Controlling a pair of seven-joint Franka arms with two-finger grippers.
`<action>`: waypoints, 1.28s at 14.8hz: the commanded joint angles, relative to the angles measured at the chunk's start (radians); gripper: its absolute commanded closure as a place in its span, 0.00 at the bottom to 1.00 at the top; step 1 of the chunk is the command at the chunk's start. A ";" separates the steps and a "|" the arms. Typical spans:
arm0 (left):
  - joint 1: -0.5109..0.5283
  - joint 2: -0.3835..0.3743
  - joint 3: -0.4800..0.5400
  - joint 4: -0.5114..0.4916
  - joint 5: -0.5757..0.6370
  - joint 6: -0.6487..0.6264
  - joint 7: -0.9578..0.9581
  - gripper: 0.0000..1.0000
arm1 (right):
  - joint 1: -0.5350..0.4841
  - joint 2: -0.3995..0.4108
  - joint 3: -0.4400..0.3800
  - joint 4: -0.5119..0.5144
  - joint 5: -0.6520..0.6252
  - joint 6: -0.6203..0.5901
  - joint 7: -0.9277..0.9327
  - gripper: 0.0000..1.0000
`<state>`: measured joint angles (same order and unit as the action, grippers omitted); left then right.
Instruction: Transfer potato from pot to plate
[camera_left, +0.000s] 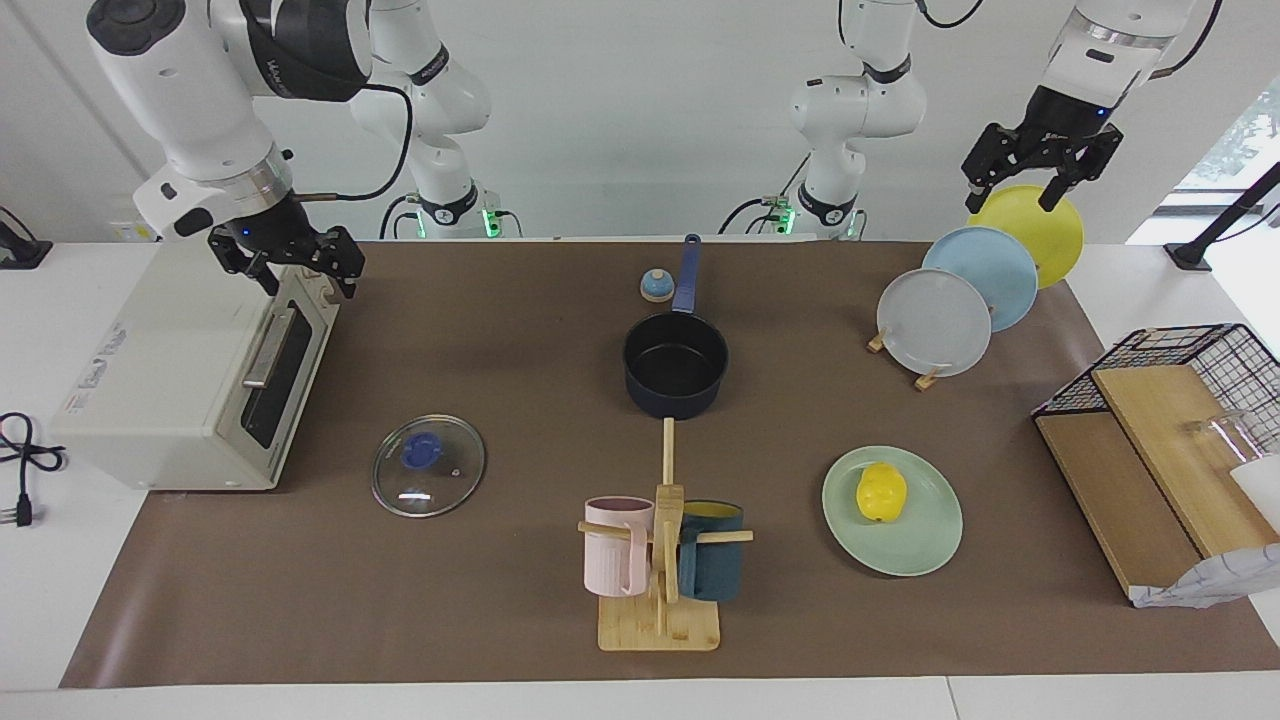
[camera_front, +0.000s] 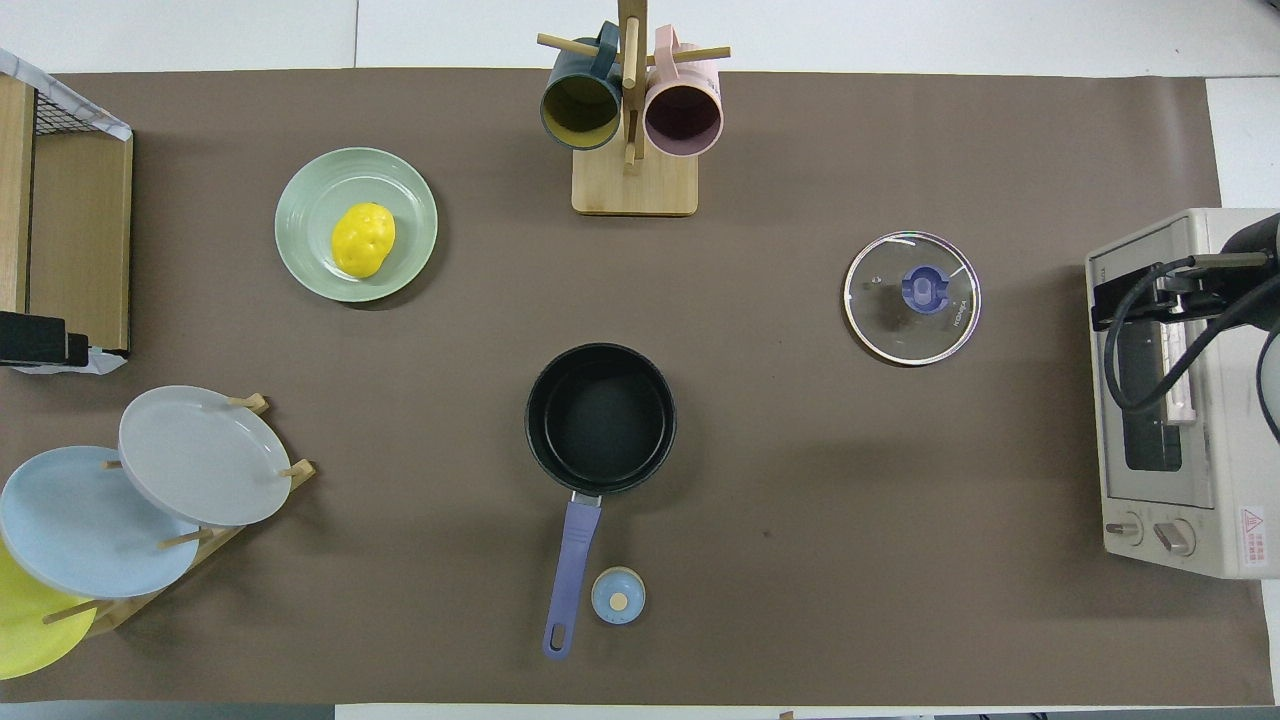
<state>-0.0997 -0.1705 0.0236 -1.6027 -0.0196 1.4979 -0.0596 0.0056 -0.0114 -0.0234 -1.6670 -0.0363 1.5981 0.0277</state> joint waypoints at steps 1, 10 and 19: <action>-0.003 -0.010 0.006 -0.013 -0.005 0.005 0.001 0.00 | -0.012 -0.002 0.003 -0.002 0.019 -0.003 0.004 0.00; -0.015 0.006 0.018 0.001 -0.003 -0.038 -0.003 0.00 | -0.012 -0.002 0.003 -0.002 0.019 -0.003 0.004 0.00; 0.040 0.357 -0.057 0.280 -0.022 -0.104 -0.005 0.00 | -0.012 -0.002 0.003 -0.002 0.019 -0.003 0.004 0.00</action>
<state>-0.0932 0.0951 0.0045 -1.3937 -0.0322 1.4036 -0.0605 0.0056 -0.0114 -0.0234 -1.6670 -0.0363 1.5981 0.0277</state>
